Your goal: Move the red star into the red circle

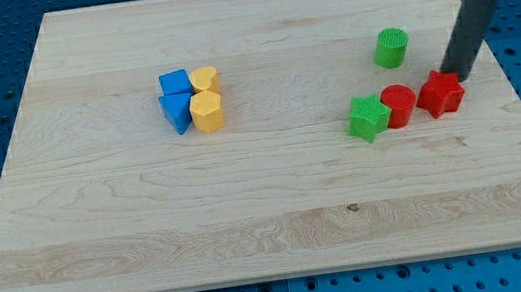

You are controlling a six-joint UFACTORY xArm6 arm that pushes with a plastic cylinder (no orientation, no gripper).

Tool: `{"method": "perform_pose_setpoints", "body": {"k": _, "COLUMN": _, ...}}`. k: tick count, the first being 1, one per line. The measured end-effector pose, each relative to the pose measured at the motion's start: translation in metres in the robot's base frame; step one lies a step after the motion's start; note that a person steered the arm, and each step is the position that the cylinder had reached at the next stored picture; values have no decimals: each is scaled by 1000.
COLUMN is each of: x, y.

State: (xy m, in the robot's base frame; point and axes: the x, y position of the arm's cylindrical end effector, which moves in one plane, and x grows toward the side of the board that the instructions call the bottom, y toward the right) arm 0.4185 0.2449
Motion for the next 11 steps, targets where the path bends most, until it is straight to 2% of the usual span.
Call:
{"method": "perform_pose_setpoints", "body": {"k": 2, "x": 8, "y": 34}}
{"method": "perform_pose_setpoints", "body": {"k": 11, "x": 18, "y": 20}}
